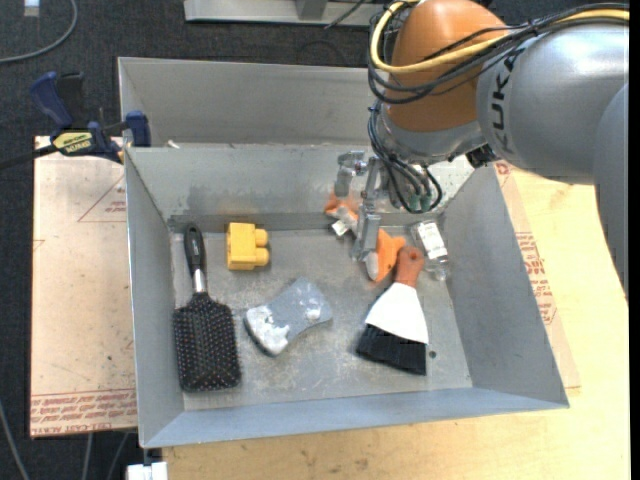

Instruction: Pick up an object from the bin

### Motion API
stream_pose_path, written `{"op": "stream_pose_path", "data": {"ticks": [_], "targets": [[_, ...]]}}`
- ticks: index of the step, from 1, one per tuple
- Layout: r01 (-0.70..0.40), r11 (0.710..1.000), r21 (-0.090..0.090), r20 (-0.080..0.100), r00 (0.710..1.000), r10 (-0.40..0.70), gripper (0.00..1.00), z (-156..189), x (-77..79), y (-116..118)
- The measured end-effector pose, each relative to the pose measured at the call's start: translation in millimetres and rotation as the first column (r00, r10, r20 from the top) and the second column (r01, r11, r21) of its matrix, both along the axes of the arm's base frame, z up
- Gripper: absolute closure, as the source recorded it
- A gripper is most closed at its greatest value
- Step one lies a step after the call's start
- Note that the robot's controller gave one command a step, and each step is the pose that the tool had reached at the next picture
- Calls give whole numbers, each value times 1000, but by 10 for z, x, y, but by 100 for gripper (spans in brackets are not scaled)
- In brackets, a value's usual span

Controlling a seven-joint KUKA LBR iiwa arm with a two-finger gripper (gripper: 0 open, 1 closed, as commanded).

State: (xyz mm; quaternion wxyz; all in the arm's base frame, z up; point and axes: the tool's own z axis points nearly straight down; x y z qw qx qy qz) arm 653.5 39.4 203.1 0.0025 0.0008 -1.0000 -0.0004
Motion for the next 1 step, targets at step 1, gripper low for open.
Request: {"op": "stream_pose_path", "data": {"ticks": [1], "targets": [[1, 1000, 0, 7, 1000, -1, 0, 55, 11, -2]]}}
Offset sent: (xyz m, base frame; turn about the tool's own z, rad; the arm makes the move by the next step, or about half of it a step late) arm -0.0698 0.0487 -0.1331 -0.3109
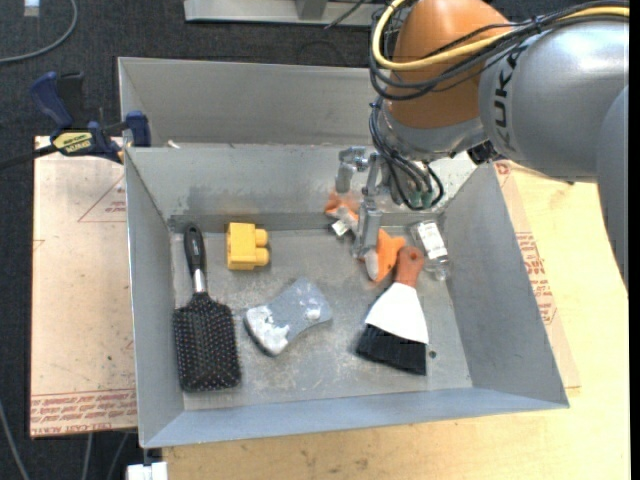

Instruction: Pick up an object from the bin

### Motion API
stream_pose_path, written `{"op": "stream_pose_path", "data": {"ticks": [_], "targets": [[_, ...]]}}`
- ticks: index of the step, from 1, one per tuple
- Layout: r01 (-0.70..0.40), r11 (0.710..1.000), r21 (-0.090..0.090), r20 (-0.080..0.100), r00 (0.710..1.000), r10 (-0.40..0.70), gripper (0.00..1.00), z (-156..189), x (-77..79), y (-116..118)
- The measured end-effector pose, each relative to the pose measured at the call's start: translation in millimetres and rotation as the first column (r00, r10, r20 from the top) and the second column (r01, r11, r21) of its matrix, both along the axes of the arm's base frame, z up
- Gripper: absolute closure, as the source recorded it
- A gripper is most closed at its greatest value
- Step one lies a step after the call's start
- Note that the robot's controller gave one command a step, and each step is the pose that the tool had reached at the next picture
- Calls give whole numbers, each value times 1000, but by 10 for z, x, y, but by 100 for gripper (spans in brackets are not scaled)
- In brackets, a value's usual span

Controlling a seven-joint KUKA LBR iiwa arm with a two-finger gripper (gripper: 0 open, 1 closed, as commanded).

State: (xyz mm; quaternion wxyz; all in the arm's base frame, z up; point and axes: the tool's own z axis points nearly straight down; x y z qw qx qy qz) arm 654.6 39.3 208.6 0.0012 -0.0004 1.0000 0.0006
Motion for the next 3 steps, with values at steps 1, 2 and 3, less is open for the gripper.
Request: {"op": "stream_pose_path", "data": {"ticks": [1, 2, 3], "targets": [[-116, 993, 0, 0, 993, 116, 0, -522, -266, 184], [-200, 980, 0, 0, 980, 200, 0, -727, -716, 683], [-291, 957, 1, 1, 957, 291, 0, -601, -811, 814]]}}
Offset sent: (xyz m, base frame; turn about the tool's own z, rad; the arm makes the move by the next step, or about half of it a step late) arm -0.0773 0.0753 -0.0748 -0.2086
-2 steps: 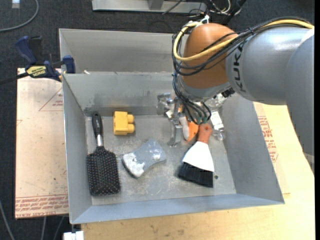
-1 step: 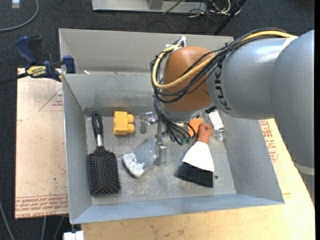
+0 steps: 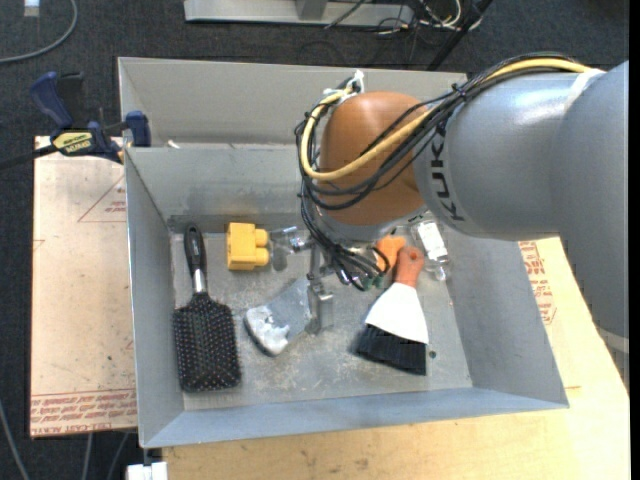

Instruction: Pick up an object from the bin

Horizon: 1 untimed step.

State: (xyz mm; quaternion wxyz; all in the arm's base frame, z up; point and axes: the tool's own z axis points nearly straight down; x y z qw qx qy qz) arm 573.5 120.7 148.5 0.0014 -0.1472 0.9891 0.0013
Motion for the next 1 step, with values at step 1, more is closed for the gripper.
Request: {"op": "stream_pose_path", "data": {"ticks": [1], "targets": [[-125, 992, -1, 10, 992, 125, 0, -461, -2, -75]]}}
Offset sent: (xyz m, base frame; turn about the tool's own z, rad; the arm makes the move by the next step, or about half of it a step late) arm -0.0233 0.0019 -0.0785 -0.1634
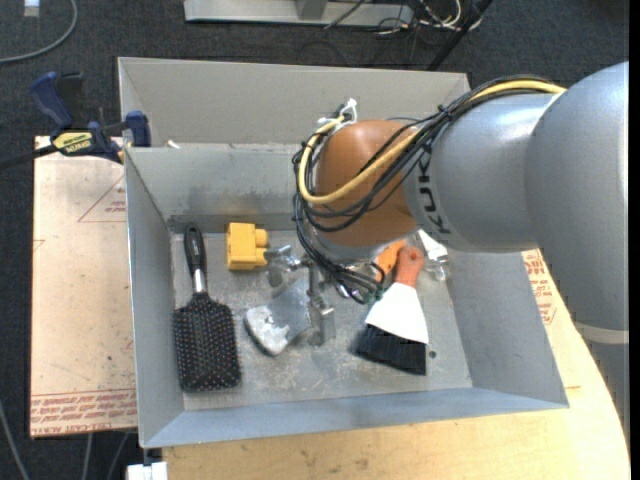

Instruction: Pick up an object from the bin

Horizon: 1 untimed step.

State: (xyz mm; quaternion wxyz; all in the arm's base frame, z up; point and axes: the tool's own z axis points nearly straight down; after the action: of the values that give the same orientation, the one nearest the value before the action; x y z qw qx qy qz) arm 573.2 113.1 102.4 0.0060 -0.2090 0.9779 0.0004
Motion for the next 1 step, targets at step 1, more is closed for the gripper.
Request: {"op": "stream_pose_path", "data": {"ticks": [1], "targets": [[-37, 999, 1, -9, 999, 37, 100, -327, -231, 104]]}}
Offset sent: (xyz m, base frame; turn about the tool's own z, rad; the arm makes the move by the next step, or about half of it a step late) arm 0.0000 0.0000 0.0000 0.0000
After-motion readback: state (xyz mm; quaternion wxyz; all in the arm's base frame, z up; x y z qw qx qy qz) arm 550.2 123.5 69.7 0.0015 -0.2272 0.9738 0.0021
